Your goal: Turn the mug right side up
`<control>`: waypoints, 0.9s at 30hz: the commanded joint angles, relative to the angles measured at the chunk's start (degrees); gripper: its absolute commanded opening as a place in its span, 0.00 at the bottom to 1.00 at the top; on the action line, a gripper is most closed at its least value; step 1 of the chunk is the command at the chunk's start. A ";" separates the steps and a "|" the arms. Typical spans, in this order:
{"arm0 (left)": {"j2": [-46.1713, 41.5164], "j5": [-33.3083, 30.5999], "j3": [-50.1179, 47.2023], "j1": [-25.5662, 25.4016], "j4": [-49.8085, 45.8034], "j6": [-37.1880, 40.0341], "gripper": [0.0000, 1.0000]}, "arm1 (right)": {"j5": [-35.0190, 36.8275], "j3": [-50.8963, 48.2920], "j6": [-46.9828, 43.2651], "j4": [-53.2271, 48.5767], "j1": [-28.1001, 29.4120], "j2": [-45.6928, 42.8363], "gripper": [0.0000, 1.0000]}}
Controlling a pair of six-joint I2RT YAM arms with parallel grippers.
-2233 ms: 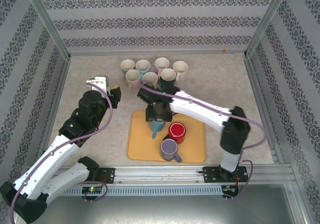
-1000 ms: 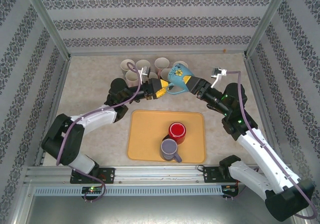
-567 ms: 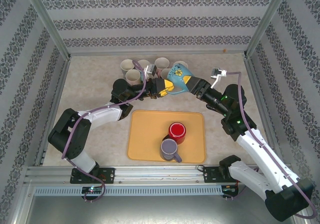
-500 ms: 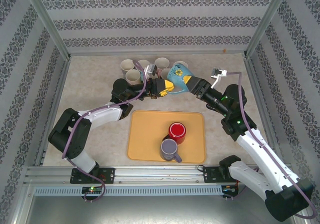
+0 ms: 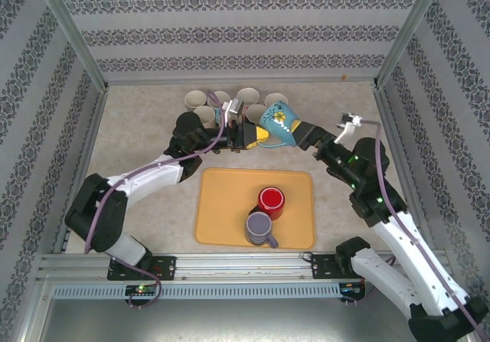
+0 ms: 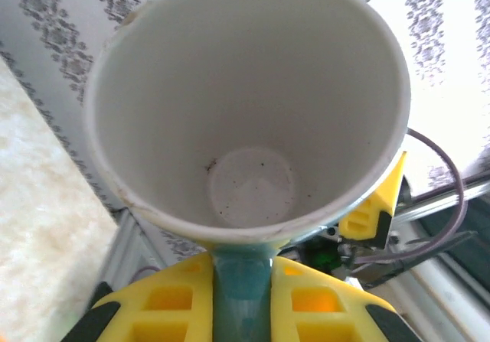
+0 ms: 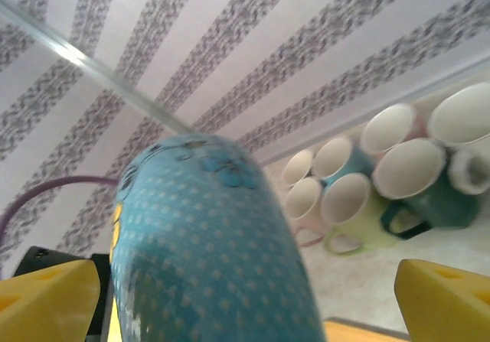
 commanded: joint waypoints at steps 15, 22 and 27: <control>1.66 -54.34 20.62 -14.74 -61.93 59.55 0.00 | 21.27 6.27 -15.65 -24.04 -1.74 -10.80 0.98; 12.11 -61.97 23.66 -17.11 -57.38 61.40 0.00 | 23.52 7.04 -17.46 -26.95 -1.79 -11.28 0.98; 18.80 -65.93 26.66 -17.30 -53.93 62.54 0.00 | 23.78 6.20 -17.79 -27.79 -1.73 -12.39 0.98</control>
